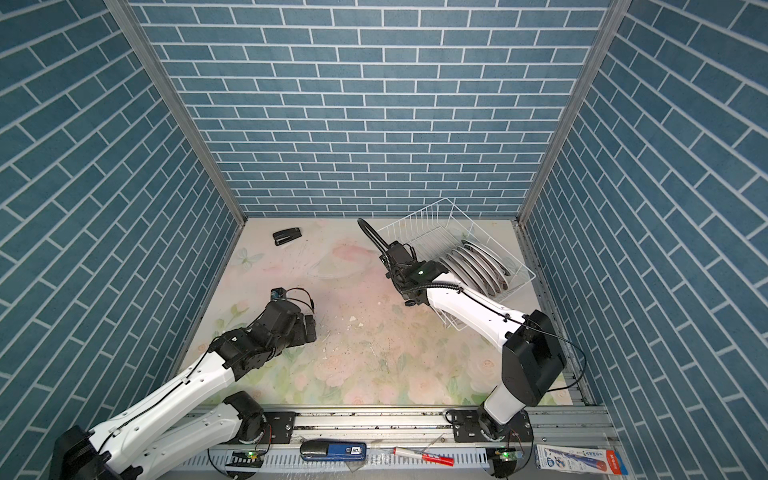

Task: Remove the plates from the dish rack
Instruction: 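Lower the open right gripper onto the rim of the nearest plate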

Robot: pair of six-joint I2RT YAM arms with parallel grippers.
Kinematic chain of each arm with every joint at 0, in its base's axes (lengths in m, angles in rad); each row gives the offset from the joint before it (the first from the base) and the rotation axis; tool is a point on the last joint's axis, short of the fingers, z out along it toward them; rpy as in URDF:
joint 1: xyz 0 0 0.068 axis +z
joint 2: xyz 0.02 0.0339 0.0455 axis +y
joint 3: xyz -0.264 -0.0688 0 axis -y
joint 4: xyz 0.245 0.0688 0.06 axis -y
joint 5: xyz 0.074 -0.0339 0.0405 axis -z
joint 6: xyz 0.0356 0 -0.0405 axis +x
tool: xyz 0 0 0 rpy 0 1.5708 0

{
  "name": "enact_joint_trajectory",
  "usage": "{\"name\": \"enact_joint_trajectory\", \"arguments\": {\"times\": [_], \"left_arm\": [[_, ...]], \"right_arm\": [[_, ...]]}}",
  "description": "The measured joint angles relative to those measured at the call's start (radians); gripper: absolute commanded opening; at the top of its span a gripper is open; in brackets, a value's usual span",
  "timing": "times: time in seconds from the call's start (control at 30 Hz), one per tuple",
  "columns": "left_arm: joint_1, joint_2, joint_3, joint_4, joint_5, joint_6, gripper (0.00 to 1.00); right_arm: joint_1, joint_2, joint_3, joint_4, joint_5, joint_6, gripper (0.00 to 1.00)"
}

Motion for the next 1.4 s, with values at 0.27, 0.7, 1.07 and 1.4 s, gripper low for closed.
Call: {"name": "enact_joint_trajectory", "arguments": {"times": [0.27,0.7,1.07,1.4], "left_arm": [[0.000,-0.002,0.000,-0.004,-0.011,0.000,0.99],[0.000,-0.018,0.000,-0.004,-0.019,0.001,0.99],[0.000,-0.021,0.000,-0.004,-0.029,0.001,0.99],[0.000,-0.021,-0.001,-0.003,-0.033,0.001,0.99]], "right_arm": [[-0.005,0.021,0.009,-0.008,0.015,0.000,0.25],[0.002,0.031,0.016,-0.014,0.100,-0.043,0.09],[0.025,0.044,0.016,-0.030,0.206,-0.053,0.00],[0.053,0.042,0.016,-0.016,0.271,-0.053,0.00]]}}
